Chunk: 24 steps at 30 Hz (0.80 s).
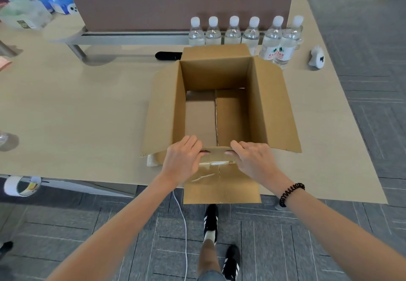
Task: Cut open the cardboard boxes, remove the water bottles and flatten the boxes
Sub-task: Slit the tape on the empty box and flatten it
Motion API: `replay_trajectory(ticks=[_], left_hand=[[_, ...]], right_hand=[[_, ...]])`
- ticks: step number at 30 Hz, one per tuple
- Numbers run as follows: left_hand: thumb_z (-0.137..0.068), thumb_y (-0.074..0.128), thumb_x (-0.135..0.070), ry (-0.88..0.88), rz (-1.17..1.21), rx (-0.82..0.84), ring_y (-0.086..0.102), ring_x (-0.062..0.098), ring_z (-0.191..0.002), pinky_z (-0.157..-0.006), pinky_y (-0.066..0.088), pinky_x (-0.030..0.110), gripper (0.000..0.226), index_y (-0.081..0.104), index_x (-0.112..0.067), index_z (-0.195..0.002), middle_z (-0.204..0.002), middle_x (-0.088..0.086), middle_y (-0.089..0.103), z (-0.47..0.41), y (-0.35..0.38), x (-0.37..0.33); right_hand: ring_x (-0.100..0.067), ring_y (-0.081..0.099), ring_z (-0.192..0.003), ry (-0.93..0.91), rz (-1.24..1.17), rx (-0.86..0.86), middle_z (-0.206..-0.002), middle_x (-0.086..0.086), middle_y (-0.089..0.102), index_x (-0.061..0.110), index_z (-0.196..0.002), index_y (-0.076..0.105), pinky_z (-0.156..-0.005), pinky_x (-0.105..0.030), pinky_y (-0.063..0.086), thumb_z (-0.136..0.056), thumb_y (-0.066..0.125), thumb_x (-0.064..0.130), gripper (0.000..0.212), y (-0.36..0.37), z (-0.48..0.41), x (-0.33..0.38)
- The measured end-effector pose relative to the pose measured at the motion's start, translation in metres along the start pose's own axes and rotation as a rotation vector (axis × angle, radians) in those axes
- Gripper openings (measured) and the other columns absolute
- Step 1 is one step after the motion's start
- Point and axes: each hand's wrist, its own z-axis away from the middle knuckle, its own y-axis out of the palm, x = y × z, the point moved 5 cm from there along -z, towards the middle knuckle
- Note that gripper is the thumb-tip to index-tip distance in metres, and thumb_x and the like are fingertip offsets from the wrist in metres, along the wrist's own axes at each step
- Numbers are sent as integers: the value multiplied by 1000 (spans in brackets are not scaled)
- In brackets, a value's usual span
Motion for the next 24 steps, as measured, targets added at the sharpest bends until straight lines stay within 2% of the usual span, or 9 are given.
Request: replay_trajectory(ticks=[5, 8, 10, 12, 15, 18, 20, 22, 24], left_hand=[[-97, 46, -45, 45, -12, 71, 44, 11, -66, -50, 34, 20, 36, 56, -15, -81, -77, -3, 52, 0, -4, 3], [-99, 36, -51, 80, 29, 124, 47, 10, -68, -50, 42, 22, 44, 57, -15, -85, -81, -3, 54, -2, -5, 6], [-99, 32, -52, 111, 62, 160, 50, 10, -70, -53, 46, 22, 48, 59, -14, -90, -84, -2, 56, -3, -5, 8], [-100, 27, -53, 143, 86, 189, 52, 10, -72, -55, 48, 22, 51, 59, -13, -94, -87, -2, 58, -4, -7, 9], [-104, 20, -49, 165, 144, 197, 53, 10, -69, -53, 49, 24, 55, 62, -14, -95, -85, -2, 59, -9, -12, 12], [-104, 25, -45, 154, 205, 188, 55, 11, -66, -53, 50, 25, 50, 64, -15, -91, -80, -2, 61, -15, -16, 14], [-104, 29, -41, 139, 205, 177, 54, 11, -66, -55, 48, 24, 46, 64, -15, -90, -78, -2, 61, -18, -17, 16], [-103, 32, -38, 68, 236, 154, 49, 8, -67, -60, 46, 24, 41, 63, -14, -90, -80, -2, 60, -24, -19, 22], [-104, 34, -34, -50, 294, 139, 45, 6, -75, -68, 45, 25, 35, 61, -13, -97, -89, -1, 58, -31, -22, 33]], right_hand=[[-10, 36, -41, -35, -47, 48, -55, 9, 47, 16, -84, 56, -40, -19, 17, -94, 56, 40, 26, -9, -1, -1], [-9, 37, -43, -14, -45, 144, -57, 10, 46, 17, -87, 56, -41, -18, 14, -94, 50, 48, 32, -11, -5, -3], [-10, 43, -49, 10, -85, 206, -63, 10, 51, 17, -97, 54, -42, -20, 22, -95, 45, 55, 39, -11, -6, -5], [-11, 52, -59, 50, -172, 289, -73, 8, 58, 20, -107, 51, -50, -24, 37, -95, 42, 59, 42, -13, -9, -8], [-11, 56, -67, 124, -268, 373, -77, 9, 60, 24, -102, 49, -60, -29, 46, -95, 34, 63, 42, -17, -14, -13], [-7, 52, -60, 228, -375, 305, -68, 10, 53, 23, -89, 51, -55, -24, 42, -98, 27, 56, 42, -24, -22, -19], [-9, 52, -58, 303, -357, 181, -69, 8, 53, 20, -90, 52, -50, -21, 37, -102, 33, 45, 33, -33, -29, -30], [-12, 53, -60, 411, -320, 61, -75, 6, 55, 19, -94, 52, -48, -24, 41, -103, 39, 36, 23, -43, -36, -44], [-16, 54, -65, 539, -320, -15, -84, 3, 57, 16, -97, 52, -52, -32, 45, -102, 42, 29, 17, -47, -42, -58]])
